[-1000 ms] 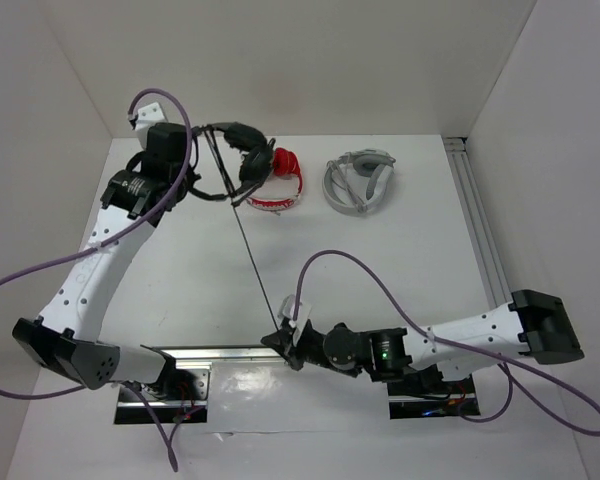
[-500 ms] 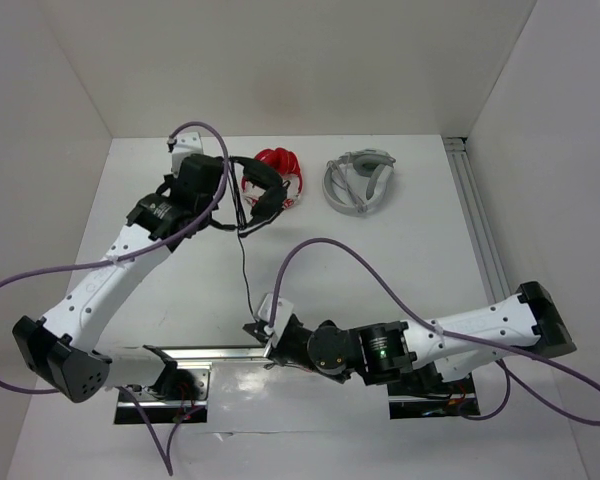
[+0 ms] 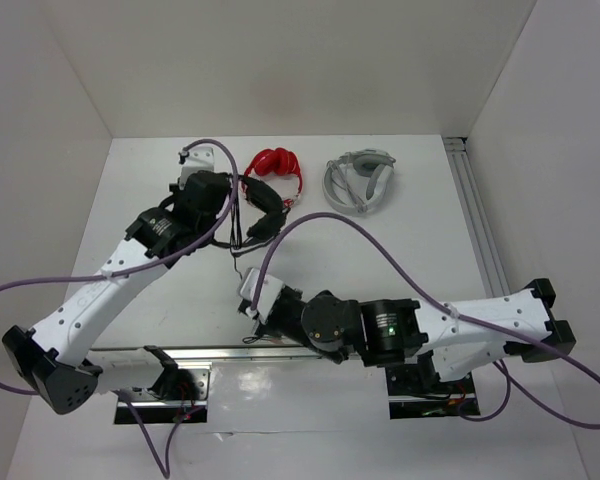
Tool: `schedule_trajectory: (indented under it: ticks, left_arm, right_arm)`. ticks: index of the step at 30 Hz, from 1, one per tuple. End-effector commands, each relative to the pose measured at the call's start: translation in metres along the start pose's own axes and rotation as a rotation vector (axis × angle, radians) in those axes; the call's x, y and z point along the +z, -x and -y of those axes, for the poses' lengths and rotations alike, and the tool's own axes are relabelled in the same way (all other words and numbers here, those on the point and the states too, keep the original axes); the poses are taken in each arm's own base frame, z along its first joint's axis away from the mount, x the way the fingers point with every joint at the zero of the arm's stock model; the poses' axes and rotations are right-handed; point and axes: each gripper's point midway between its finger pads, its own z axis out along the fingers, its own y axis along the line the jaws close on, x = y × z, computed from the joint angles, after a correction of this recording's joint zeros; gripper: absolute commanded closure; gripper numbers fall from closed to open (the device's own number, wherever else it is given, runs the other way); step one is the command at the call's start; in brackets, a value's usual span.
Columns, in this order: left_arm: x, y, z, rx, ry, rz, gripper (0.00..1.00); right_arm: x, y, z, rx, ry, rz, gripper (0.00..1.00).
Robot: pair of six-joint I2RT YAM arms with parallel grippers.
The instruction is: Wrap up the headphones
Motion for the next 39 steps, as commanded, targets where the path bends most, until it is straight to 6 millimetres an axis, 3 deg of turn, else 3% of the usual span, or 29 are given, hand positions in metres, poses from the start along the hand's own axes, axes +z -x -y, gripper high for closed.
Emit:
schedule_trajectory:
  ticks: [1,5,11,14,17,18,19,20,21,22,24,25,28,29,33,35,36,39]
  left_arm:
    - [-0.018,0.006,0.022,0.045,-0.2,0.033,1.0]
    - [-0.037,-0.043,0.054,0.2,-0.379,-0.069,1.0]
    - [-0.089,-0.066,0.074,0.358,-0.565,-0.09,1.0]
    - [-0.111,-0.07,0.073,0.398,-0.647,-0.14,1.0]
    - [-0.133,-0.062,0.068,0.412,-0.712,-0.116,1.0]
    - [-0.139,-0.058,0.064,0.402,-0.727,-0.109,1.0]
    - [-0.154,-0.05,0.064,0.38,-0.791,-0.102,1.0]
    - [-0.161,-0.048,0.06,0.385,-0.82,-0.101,1.0]
    - [-0.168,-0.045,0.059,0.375,-0.851,-0.097,1.0]
    - [-0.182,-0.036,0.057,0.361,-0.912,-0.078,1.0]
    - [-0.194,-0.031,0.054,0.358,-0.964,-0.065,1.0]
    - [-0.2,-0.028,0.052,0.359,-0.99,-0.05,1.0]
    - [-0.219,-0.021,0.053,0.351,-1.082,-0.031,1.0]
    - [-0.224,-0.02,0.053,0.356,-1.11,-0.025,1.0]
    - [-0.247,-0.008,0.05,0.338,-1.21,0.012,1.0]
    - [-0.255,0.001,0.046,0.32,-1.229,0.041,1.0]
    - [-0.256,0.005,0.044,0.303,-1.221,0.048,1.0]
    - [-0.259,0.023,0.036,0.239,-1.192,0.086,1.0]
  right_arm:
    - [-0.024,0.019,0.06,-0.103,-0.136,-0.047,1.0]
    - [-0.035,0.022,0.101,-0.146,-0.219,-0.095,1.0]
    - [-0.055,0.012,0.135,-0.207,-0.357,-0.196,1.0]
    - [-0.072,-0.002,0.158,-0.229,-0.509,-0.252,1.0]
    - [-0.088,-0.012,0.174,-0.252,-0.595,-0.268,1.0]
    - [-0.098,-0.002,0.186,-0.191,-0.63,-0.207,1.0]
    - [-0.106,-0.002,0.197,-0.197,-0.673,-0.199,0.98]
    - [-0.109,-0.014,0.202,-0.206,-0.721,-0.207,0.97]
    - [-0.119,-0.001,0.212,-0.121,-0.765,-0.115,0.95]
    - [-0.121,-0.003,0.221,-0.102,-0.792,-0.093,0.94]
    - [-0.115,-0.013,0.227,-0.078,-0.796,-0.058,0.94]
    - [-0.116,-0.017,0.24,-0.023,-0.838,-0.043,0.94]
    - [-0.09,-0.035,0.241,-0.021,-0.772,-0.06,0.93]
    - [-0.087,-0.045,0.251,-0.014,-0.795,-0.081,0.93]
    - [-0.047,-0.082,0.259,0.005,-0.707,-0.15,0.92]
    - [-0.034,-0.1,0.275,0.067,-0.706,-0.18,0.92]
    - [-0.021,-0.103,0.269,0.1,-0.614,-0.159,0.92]
    - [-0.015,-0.111,0.278,0.189,-0.561,-0.099,0.83]
